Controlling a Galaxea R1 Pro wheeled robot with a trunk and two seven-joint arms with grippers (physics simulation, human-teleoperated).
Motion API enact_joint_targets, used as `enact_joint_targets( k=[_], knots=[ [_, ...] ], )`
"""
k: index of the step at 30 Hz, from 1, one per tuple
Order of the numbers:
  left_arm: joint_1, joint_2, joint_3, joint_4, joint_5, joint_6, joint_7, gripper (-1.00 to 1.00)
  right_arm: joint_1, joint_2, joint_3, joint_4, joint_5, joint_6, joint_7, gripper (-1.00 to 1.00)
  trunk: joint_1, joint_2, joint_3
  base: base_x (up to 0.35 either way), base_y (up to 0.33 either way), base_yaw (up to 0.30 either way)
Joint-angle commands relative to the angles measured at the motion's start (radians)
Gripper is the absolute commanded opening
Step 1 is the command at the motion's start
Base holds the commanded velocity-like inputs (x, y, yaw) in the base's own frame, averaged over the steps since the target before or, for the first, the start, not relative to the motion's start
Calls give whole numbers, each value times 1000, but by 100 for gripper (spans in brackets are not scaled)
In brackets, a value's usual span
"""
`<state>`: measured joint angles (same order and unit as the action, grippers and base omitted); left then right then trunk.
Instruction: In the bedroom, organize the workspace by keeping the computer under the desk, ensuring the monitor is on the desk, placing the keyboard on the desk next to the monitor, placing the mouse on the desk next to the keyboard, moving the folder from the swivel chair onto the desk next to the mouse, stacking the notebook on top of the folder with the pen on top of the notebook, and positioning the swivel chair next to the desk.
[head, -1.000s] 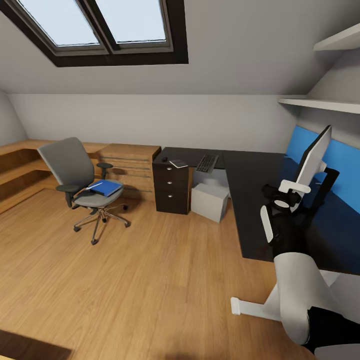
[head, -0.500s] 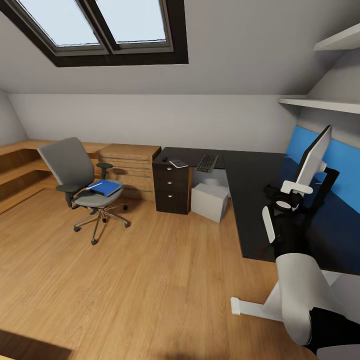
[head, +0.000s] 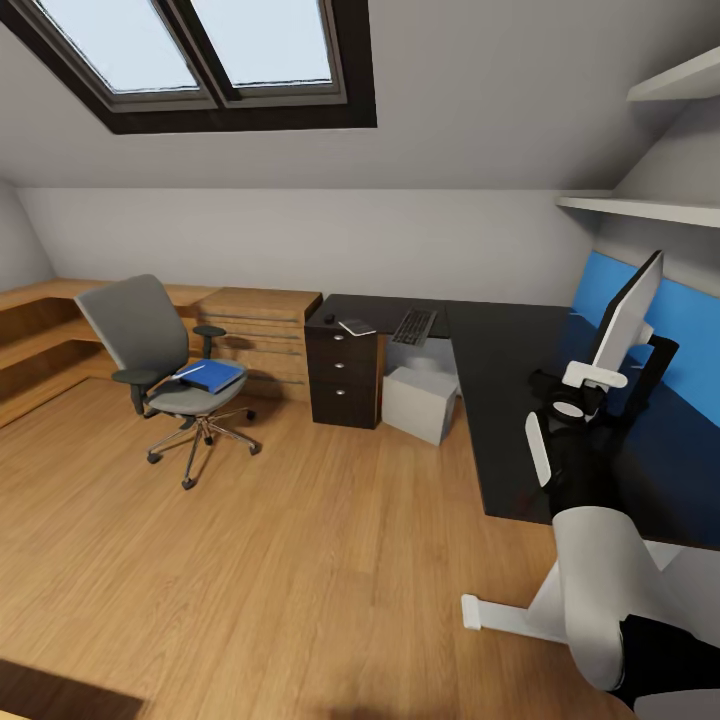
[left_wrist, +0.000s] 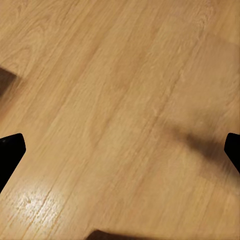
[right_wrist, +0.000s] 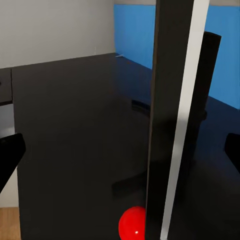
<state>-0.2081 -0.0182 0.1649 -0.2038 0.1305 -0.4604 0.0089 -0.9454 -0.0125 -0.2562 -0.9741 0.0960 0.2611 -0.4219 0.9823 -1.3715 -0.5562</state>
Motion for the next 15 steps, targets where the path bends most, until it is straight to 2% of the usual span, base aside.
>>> enact_joint_targets(
  k=[1,10,15],
  knots=[
    [-1,0,-1,1,6,-3,0,100,0,0,0,-1,10,9,-2,100,0,-1,-1,0,0,0],
    [-1,0,-1,0,6,-3,0,100,6,0,1,0,10,9,-17,100,0,-1,-1,12,0,0],
    [-1,0,-1,0,7,-3,0,100,13,0,1,0,11,8,-21,100,0,-1,-1,181,0,0]
  ],
)
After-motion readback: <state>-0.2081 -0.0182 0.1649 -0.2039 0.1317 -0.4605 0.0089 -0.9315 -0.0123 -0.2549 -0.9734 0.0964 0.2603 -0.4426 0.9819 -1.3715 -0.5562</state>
